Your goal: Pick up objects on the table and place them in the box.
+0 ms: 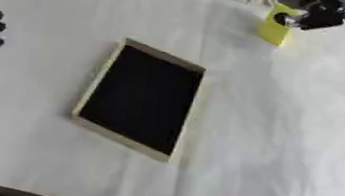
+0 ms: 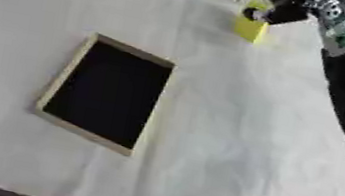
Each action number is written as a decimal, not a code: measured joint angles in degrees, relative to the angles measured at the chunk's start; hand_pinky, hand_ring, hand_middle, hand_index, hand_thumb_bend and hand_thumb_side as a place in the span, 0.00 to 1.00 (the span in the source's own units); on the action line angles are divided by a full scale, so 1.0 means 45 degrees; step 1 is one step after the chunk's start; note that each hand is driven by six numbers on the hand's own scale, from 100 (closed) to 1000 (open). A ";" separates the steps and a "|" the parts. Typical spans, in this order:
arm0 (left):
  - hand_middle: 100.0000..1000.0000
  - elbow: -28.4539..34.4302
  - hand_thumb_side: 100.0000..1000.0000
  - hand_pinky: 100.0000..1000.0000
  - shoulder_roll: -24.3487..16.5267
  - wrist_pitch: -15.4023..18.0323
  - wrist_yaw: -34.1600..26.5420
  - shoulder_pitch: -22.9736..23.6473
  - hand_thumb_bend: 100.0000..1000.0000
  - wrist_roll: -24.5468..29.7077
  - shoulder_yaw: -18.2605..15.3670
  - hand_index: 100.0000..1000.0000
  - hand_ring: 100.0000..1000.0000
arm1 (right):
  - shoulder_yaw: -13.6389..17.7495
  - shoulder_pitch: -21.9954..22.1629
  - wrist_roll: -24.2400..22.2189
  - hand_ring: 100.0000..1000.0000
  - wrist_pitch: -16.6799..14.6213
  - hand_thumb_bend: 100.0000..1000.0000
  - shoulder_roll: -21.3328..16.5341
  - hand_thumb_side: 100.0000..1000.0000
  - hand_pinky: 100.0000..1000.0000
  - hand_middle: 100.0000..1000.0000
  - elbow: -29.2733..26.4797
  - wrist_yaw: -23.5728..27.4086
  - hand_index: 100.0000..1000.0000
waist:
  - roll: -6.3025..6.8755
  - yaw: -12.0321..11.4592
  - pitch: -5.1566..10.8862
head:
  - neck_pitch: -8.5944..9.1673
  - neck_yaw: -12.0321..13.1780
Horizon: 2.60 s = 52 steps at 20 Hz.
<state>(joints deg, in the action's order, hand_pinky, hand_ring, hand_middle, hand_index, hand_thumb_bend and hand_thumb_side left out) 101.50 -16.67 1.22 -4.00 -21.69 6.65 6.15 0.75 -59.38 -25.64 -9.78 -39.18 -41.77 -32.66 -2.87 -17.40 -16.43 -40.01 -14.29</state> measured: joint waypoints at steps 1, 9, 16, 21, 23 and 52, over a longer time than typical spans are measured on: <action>0.75 0.0001 0.63 0.78 0.0007 0.0003 -0.0003 0.0000 0.32 0.0008 0.0002 0.89 0.81 | 0.0012 0.0037 0.0071 0.86 0.0016 0.36 -0.0007 0.42 0.83 0.90 0.0019 0.0002 1.00 | 0.0005 -0.0022 -0.0026 | 0.0030 -0.0013; 0.75 0.0069 0.63 0.78 0.0104 0.0005 -0.0010 0.0001 0.31 0.0018 0.0002 0.89 0.81 | 0.0149 0.0225 0.0656 0.85 0.0125 0.36 -0.0098 0.42 0.83 0.89 0.0208 0.0010 1.00 | 0.0058 -0.0110 -0.0100 | 0.0074 -0.0101; 0.75 0.0069 0.63 0.78 0.0105 0.0004 -0.0010 -0.0003 0.31 0.0025 0.0002 0.89 0.81 | 0.0173 0.0344 0.0954 0.85 0.0166 0.36 -0.0134 0.42 0.82 0.89 0.0330 0.0049 1.00 | 0.0049 0.0025 -0.0115 | 0.0167 -0.0102; 0.75 0.0069 0.63 0.78 0.0105 -0.0003 -0.0010 -0.0013 0.31 0.0037 0.0002 0.89 0.81 | 0.0229 0.0441 0.1019 0.84 0.0205 0.36 -0.0195 0.41 0.82 0.88 0.0471 0.0096 1.00 | 0.0042 0.0044 -0.0122 | 0.0175 -0.0104; 0.75 0.0069 0.63 0.78 0.0105 -0.0005 -0.0010 -0.0015 0.31 0.0042 0.0002 0.89 0.81 | 0.0231 0.0498 0.1038 0.84 0.0224 0.35 -0.0214 0.41 0.82 0.88 0.0495 0.0116 1.00 | 0.0039 0.0044 -0.0125 | 0.0177 -0.0104; 0.76 0.0070 0.64 0.79 0.0110 0.0011 -0.0011 -0.0097 0.30 0.0120 0.0002 0.90 0.81 | 0.0236 0.0642 0.1192 0.84 0.0269 0.34 -0.0143 0.41 0.82 0.87 0.0873 0.0160 0.97 | 0.0059 -0.0118 -0.0315 | 0.0177 -0.0136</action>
<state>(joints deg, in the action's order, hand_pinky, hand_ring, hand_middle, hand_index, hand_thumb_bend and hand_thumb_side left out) 101.81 -16.17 1.26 -4.05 -22.12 7.19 6.16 1.81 -56.49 -20.28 -8.57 -39.82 -37.84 -31.94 -2.60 -17.93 -17.84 -39.21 -14.90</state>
